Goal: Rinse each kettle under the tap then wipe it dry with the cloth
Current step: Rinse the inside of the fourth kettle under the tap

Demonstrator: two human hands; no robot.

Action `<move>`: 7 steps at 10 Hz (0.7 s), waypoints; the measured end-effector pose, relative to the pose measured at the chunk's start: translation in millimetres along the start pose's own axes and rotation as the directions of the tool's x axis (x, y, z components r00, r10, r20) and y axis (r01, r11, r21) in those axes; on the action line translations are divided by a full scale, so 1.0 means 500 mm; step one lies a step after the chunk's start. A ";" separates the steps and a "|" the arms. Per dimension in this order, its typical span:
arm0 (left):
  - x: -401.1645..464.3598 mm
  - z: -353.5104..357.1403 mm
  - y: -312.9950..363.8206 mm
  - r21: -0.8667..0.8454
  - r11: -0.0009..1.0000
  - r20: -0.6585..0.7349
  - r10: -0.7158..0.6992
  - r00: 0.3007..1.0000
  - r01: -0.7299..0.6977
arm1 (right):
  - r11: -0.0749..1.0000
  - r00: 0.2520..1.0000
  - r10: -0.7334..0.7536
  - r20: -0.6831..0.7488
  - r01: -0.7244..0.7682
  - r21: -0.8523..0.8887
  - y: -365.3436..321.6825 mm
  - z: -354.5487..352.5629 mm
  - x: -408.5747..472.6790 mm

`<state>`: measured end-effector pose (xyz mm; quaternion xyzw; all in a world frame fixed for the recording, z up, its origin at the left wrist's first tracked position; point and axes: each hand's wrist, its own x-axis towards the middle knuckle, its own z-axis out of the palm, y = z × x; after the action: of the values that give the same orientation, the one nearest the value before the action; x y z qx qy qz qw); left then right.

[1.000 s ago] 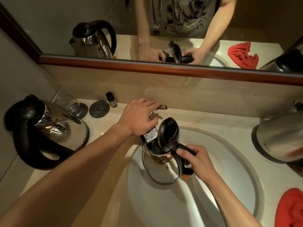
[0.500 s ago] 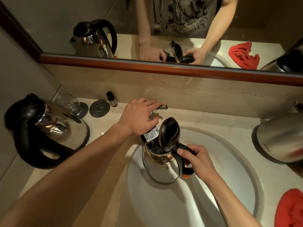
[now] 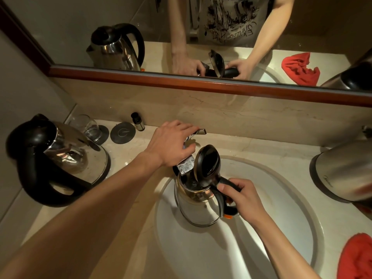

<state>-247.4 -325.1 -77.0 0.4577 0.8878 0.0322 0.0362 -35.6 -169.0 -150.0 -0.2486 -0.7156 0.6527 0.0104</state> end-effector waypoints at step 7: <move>0.000 -0.001 -0.001 -0.015 1.000 -0.008 0.009 1.000 -0.009 | 0.999 1.000 -0.018 -0.004 0.018 -0.031 -0.004 0.007 -0.001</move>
<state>-247.9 -325.7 -76.5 0.4614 0.8855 0.0408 0.0358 -37.0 -172.4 -148.3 -0.2437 -0.7277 0.6410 0.0140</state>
